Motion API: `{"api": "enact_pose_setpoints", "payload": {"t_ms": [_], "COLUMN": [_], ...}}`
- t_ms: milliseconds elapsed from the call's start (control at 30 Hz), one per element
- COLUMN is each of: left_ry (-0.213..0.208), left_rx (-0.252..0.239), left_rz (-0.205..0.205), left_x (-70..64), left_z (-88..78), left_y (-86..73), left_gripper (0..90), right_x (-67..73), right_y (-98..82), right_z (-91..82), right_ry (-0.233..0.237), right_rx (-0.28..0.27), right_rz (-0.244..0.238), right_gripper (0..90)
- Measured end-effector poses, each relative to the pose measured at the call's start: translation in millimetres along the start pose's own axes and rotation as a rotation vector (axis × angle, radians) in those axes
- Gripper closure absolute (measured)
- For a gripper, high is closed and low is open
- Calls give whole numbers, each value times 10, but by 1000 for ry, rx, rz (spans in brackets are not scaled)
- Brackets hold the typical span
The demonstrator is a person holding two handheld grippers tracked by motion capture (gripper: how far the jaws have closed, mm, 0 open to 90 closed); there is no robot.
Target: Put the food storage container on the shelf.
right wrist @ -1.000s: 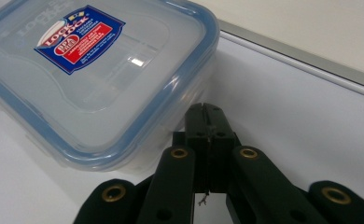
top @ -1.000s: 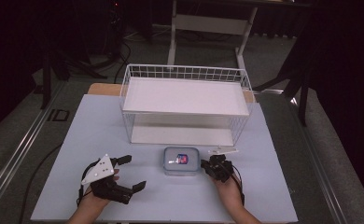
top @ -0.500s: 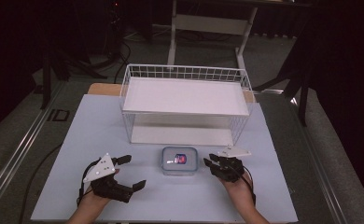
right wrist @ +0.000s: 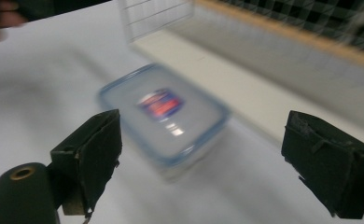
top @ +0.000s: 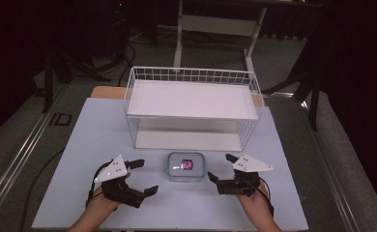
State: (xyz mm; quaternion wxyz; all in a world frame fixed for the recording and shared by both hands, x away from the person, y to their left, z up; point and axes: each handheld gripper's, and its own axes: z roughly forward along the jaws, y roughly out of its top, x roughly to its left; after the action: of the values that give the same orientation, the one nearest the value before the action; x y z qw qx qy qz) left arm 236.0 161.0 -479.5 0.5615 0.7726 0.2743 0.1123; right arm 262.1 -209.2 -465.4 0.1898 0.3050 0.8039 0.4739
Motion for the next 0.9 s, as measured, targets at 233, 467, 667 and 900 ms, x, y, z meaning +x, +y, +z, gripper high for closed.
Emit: {"api": "enact_pose_setpoints", "payload": {"t_ms": [233,467,667,900], "left_ry": [9,2,30,51], "left_rx": [14,34,125,209], "left_rz": [-47,-87,-107,-272], "left_x": [32,77,69,239], "left_z": [15,263,531,705], "left_y": [196,253,286,275], "left_gripper": [8,8,8,8], "right_x": [-62,-107,-131,-153], "right_y": [81,100,141,99], "right_z": [-11,136,305,529], "right_ry": [-43,17,-4,52], "right_rx": [-14,22,96,160], "right_rz": [20,106,164,332], "right_gripper": [152,158,111,111]}}
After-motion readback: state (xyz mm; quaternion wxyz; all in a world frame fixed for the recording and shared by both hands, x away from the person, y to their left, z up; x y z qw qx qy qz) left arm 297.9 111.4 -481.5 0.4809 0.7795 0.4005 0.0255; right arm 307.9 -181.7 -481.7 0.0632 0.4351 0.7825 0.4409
